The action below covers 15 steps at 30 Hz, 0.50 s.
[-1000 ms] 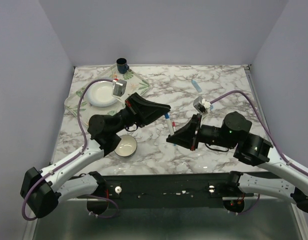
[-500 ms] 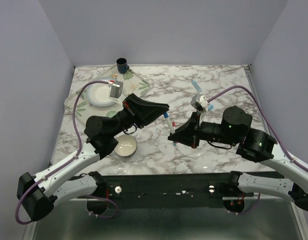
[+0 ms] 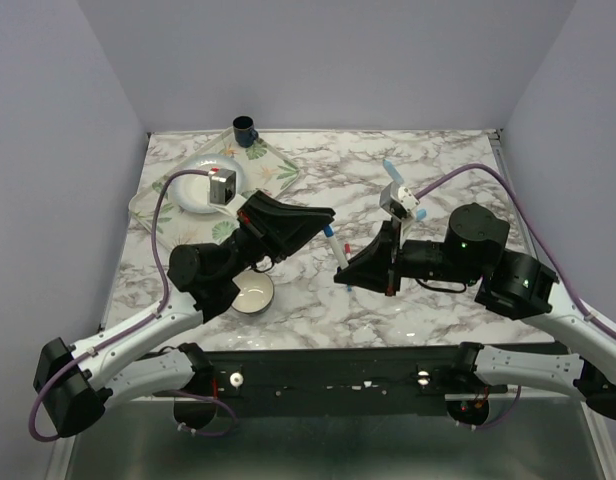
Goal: Insert the pens into the pen caps
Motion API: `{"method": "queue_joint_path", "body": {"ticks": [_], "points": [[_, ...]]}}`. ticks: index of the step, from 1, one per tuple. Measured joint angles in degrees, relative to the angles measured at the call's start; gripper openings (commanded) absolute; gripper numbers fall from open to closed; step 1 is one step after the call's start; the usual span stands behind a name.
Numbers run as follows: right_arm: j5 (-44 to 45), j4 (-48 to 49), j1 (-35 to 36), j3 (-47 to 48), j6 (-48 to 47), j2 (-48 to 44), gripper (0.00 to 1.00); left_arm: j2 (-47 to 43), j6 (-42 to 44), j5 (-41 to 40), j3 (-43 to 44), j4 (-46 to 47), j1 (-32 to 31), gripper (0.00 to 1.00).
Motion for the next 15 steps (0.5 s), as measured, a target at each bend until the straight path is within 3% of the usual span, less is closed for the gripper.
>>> {"method": "queue_joint_path", "body": {"ticks": [6, 15], "points": [[-1.7, 0.0, 0.0, 0.2, -0.2, 0.5, 0.01, 0.3, -1.6, -0.4, 0.3, 0.7, -0.8, 0.0], [-2.1, -2.0, 0.0, 4.8, -2.4, 1.9, 0.01, -1.6, 1.4, -4.2, 3.8, -6.8, -3.4, 0.0]]}}
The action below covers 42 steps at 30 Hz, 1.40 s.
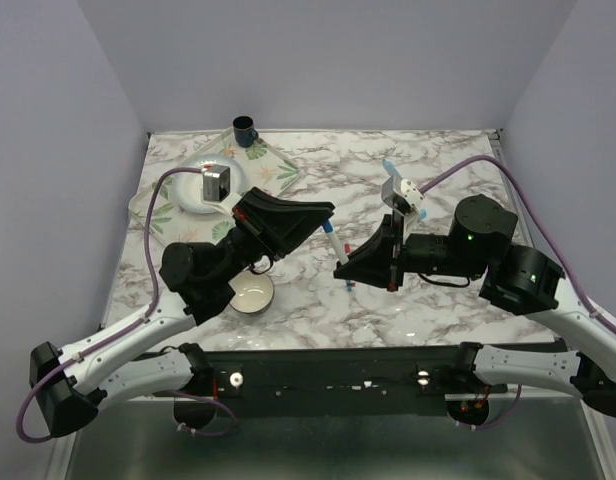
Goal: Insert the pens into the pen caps
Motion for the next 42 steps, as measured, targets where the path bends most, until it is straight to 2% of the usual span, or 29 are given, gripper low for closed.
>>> {"method": "queue_joint_path", "body": {"ticks": [6, 15, 22, 28, 36, 42], "points": [[0.3, -0.9, 0.0, 0.9, -1.2, 0.7, 0.01, -0.6, 0.3, -3.1, -0.6, -0.3, -1.4, 0.0], [4.0, -8.9, 0.0, 6.2, -3.6, 4.1, 0.01, -1.8, 1.2, -9.1, -1.8, -3.2, -2.6, 0.0], [8.3, -9.0, 0.0, 4.9, -2.4, 3.9, 0.01, -1.9, 4.5, -13.5, -1.6, -6.5, -3.7, 0.0], [7.7, -12.7, 0.0, 4.3, -0.2, 4.2, 0.01, -2.8, 5.7, -14.0, -7.5, -1.4, -3.7, 0.0], [-1.1, -13.8, -3.3, 4.3, 7.0, 5.6, 0.01, -1.7, 1.2, -14.0, -12.2, 8.1, -3.8, 0.0], [-4.6, -13.7, -4.4, 4.5, 10.3, 6.0, 0.01, -0.4, -0.8, -14.1, -13.1, 12.0, -4.0, 0.0]]}}
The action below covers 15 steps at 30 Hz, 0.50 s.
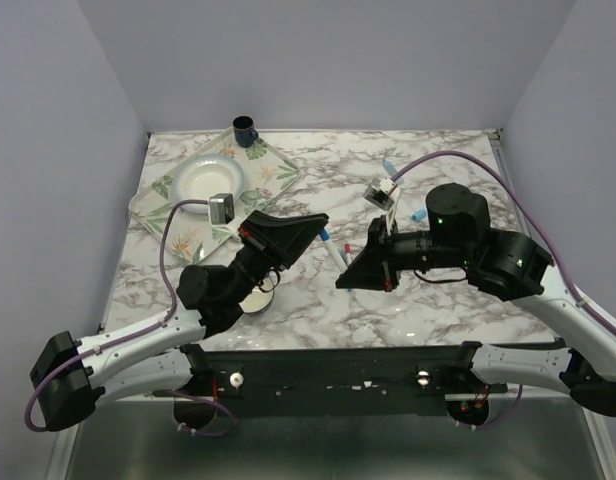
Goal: Insert the pens into the pen caps
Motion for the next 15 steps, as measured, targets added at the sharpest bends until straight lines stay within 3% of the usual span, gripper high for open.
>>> {"method": "queue_joint_path", "body": {"ticks": [15], "points": [[-5.1, 2.8, -2.6, -1.0, 5.3, 1.0, 0.01, 3.5, -3.2, -5.2, -0.9, 6.5, -1.4, 0.0]]}}
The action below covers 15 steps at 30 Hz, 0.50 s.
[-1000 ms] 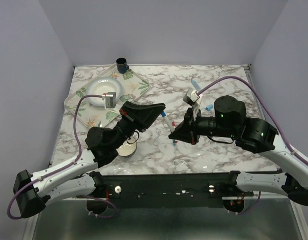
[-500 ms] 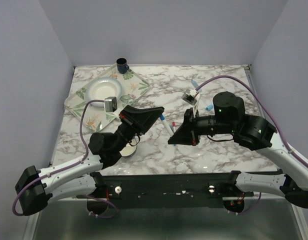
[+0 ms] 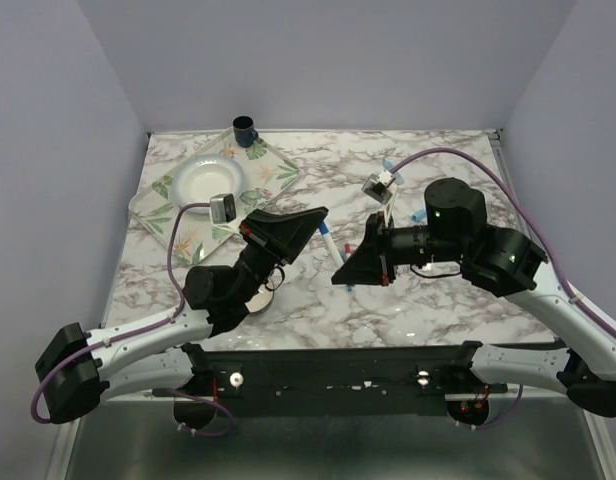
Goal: Insert the pens into the pen caps
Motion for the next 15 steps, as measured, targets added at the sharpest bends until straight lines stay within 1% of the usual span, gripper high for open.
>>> {"method": "queue_joint_path", "body": {"ticks": [1, 3, 4, 6, 7, 8, 9, 10, 11, 12, 13, 14, 15], "points": [[0.0, 0.7, 0.0, 0.0, 0.0, 0.0, 0.01, -0.1, 0.0, -0.3, 0.3, -0.2, 0.0, 0.02], [-0.7, 2.4, -0.1, -0.3, -0.2, 0.1, 0.01, -0.7, 0.2, -0.9, 0.7, -0.9, 0.0, 0.11], [-1.4, 3.3, -0.2, -0.4, -0.3, 0.3, 0.01, -1.4, 0.3, -1.2, 0.7, -1.3, -0.1, 0.18], [-2.7, 5.0, -0.2, -0.5, -1.1, 0.7, 0.01, -2.8, 1.0, -1.5, 1.1, -2.8, -0.1, 0.25], [-3.6, 7.4, -0.2, -0.7, -1.8, 0.9, 0.01, -3.5, 1.3, -1.5, 1.9, -4.0, -0.1, 0.42], [-3.8, 9.8, -0.2, -1.1, -2.1, 1.0, 0.01, -4.1, 1.4, -1.4, 2.7, -5.2, -0.1, 0.51], [-3.9, 17.0, -0.3, -2.3, -2.6, 0.8, 0.01, -5.2, 2.4, 0.4, 4.5, -8.9, -0.1, 0.58], [-3.7, 21.4, -0.7, -2.8, -2.7, 0.8, 0.01, -5.8, 3.0, 2.0, 5.6, -11.1, -0.7, 0.66], [-3.5, 27.1, -1.4, -3.6, -3.3, 0.8, 0.01, -6.6, 4.1, 3.3, 6.7, -15.6, -1.6, 0.69], [-3.0, 30.1, -2.5, -5.6, -3.3, -0.2, 0.01, -7.5, 5.8, 4.4, 8.8, -19.7, -1.9, 0.71], [-2.6, 33.4, -3.1, -7.6, -3.5, -1.2, 0.01, -8.1, 7.8, 5.4, 10.9, -23.7, -1.9, 0.77], [-2.2, 36.7, -3.3, -10.1, -3.9, -2.6, 0.01, -8.7, 8.7, 5.9, 12.4, -26.9, -2.0, 0.8], [-1.6, 37.9, -3.3, -11.3, -4.3, -3.3, 0.01, -9.4, 10.7, 7.0, 14.7, -32.3, -2.2, 0.84]]}}
